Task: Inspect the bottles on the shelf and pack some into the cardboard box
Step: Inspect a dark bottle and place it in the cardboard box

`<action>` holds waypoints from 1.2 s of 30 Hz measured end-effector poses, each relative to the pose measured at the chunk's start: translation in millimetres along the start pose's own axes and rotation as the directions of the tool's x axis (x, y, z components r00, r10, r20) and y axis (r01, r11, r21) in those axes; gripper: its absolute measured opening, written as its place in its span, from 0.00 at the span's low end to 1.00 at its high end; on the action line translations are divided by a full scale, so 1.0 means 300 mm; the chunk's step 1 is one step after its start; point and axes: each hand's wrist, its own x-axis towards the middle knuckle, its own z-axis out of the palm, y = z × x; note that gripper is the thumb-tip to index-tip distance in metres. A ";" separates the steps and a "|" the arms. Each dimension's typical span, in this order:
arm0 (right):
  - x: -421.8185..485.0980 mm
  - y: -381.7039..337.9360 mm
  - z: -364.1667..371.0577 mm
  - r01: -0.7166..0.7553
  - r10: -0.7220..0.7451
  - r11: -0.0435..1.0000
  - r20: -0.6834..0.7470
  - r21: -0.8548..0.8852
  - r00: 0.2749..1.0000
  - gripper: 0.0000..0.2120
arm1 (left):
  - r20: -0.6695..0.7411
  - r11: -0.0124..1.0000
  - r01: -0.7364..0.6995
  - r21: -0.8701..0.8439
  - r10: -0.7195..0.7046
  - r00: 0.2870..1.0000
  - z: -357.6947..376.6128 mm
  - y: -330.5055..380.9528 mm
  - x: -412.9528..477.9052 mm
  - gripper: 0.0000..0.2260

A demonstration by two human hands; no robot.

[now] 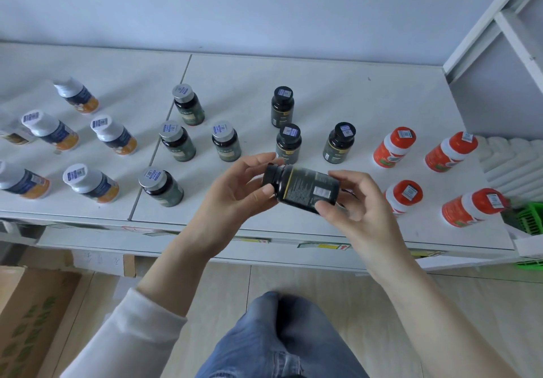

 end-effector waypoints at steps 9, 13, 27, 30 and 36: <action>-0.002 -0.010 0.009 0.002 -0.003 1.000 0.042 0.013 0.999 0.19 | -0.053 0.999 -0.044 0.002 0.044 0.998 0.004 0.012 -0.002 0.13; -0.003 0.000 0.024 0.101 -0.100 0.995 0.020 -0.028 0.995 0.22 | -0.090 0.999 -0.019 -0.048 0.015 0.996 0.011 0.013 0.006 0.12; -0.008 0.002 0.022 0.058 -0.058 0.997 0.004 -0.048 0.998 0.26 | -0.070 0.998 -0.013 -0.057 0.009 0.998 0.002 0.033 0.022 0.10; -0.003 -0.006 0.023 -0.002 0.002 1.000 0.020 0.008 1.000 0.22 | -0.036 0.999 -0.015 -0.052 0.014 0.999 0.001 0.027 0.020 0.12; 0.017 0.003 0.011 0.028 -0.024 0.981 0.023 -0.192 0.999 0.23 | -0.036 0.998 -0.009 0.055 0.011 0.999 -0.002 0.030 0.051 0.14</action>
